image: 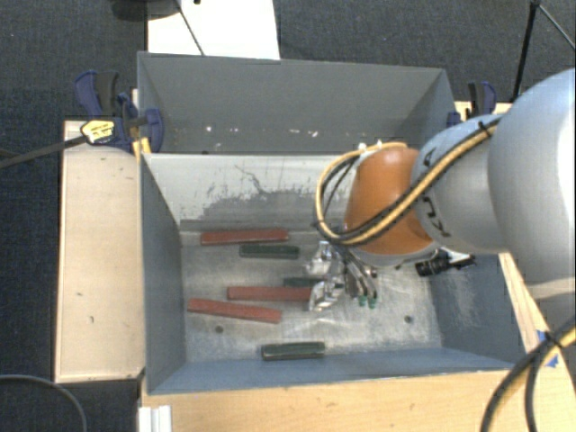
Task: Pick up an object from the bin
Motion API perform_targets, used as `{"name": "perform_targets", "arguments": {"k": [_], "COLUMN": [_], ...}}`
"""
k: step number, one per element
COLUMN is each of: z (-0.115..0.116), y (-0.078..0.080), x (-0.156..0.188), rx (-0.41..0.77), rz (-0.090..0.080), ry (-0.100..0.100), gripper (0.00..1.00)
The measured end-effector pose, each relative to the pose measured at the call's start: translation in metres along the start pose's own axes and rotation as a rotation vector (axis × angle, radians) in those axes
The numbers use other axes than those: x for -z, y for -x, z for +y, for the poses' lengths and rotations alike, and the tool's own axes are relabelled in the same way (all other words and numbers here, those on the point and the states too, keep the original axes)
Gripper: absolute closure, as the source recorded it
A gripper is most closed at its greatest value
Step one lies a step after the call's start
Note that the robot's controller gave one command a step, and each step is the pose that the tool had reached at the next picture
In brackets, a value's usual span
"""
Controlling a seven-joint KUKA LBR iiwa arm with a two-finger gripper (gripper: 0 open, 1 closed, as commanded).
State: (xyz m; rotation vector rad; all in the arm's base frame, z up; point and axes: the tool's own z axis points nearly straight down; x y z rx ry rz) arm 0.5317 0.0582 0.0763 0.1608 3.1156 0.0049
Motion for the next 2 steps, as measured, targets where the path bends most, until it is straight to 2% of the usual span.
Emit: {"name": "perform_targets", "arguments": {"k": [1,2], "z": [0.0,0.0], "y": [0.0,0.008], "x": [0.0,0.168], "rx": [0.002,0.09], "rz": [0.0,0.013], "ry": [0.0,-0.002], "gripper": [1.0,1.0]}}
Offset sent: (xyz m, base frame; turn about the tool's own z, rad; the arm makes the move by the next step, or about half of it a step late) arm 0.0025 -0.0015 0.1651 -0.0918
